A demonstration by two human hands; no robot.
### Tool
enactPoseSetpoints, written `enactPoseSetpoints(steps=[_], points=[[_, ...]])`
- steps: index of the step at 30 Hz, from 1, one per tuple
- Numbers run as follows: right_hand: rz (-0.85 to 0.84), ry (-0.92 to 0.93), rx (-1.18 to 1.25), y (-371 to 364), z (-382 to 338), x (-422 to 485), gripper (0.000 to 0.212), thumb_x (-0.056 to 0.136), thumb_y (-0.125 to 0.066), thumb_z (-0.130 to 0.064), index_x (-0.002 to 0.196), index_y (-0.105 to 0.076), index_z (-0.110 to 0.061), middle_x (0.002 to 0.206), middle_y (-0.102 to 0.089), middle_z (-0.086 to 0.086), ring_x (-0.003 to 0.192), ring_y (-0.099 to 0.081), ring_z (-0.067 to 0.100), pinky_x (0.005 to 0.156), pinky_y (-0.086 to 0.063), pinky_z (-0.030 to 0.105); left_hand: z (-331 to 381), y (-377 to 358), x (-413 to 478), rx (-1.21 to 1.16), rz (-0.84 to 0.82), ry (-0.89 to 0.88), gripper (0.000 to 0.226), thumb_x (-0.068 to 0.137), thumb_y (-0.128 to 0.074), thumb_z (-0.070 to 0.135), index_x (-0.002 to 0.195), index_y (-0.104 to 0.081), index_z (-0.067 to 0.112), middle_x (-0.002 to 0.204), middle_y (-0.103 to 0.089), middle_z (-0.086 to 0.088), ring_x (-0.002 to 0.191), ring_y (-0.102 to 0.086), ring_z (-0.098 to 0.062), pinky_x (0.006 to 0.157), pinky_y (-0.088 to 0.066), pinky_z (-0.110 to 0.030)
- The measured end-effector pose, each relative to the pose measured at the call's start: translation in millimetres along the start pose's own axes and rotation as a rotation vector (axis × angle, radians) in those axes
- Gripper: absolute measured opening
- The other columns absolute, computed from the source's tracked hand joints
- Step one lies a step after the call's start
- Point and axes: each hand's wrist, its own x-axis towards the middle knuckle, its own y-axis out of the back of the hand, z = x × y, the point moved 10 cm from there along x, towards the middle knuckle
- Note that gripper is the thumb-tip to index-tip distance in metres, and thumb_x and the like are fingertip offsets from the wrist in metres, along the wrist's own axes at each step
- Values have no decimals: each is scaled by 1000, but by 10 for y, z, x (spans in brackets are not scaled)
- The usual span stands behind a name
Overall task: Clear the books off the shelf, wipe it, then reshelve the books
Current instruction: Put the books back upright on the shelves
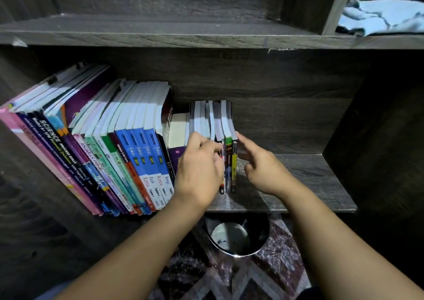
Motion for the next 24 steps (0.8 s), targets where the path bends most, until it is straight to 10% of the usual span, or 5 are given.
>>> enactPoseSetpoints(steps=[5, 9, 15, 24], points=[[38, 9, -9, 28, -97, 18, 82, 85, -49, 2, 152, -20, -34, 127, -57, -5, 101, -60, 11, 82, -41, 14, -10, -92, -148, 188, -215, 207, 64, 84, -64, 19, 129, -20, 26, 121, -33, -5, 89, -56, -24, 67, -39, -29], [106, 136, -54, -21, -376, 44, 86, 79, -51, 5, 154, -15, -19, 158, -21, 6, 145, -21, 17, 116, -19, 22, -70, -239, -173, 258, -383, 194, 104, 91, -59, 12, 147, 26, 31, 90, -55, -8, 62, -48, -16, 60, -39, -33], [203, 212, -222, -115, -663, 59, 85, 79, -61, -17, 151, -19, -34, 160, 14, 10, 145, -10, 34, 114, -27, 49, -53, 290, -102, 313, -506, 185, 92, 86, -59, 29, 152, 4, 40, 92, -53, -1, 83, -57, -23, 75, -50, -36], [203, 233, -587, -517, -910, 168, 70, 83, -61, -39, 141, -27, -56, 159, 20, 4, 142, 5, 43, 109, -12, 70, -448, 555, -500, 496, -613, 242, 92, 90, -54, 23, 150, 14, 41, 75, -48, 2, 67, -49, -18, 65, -42, -33]])
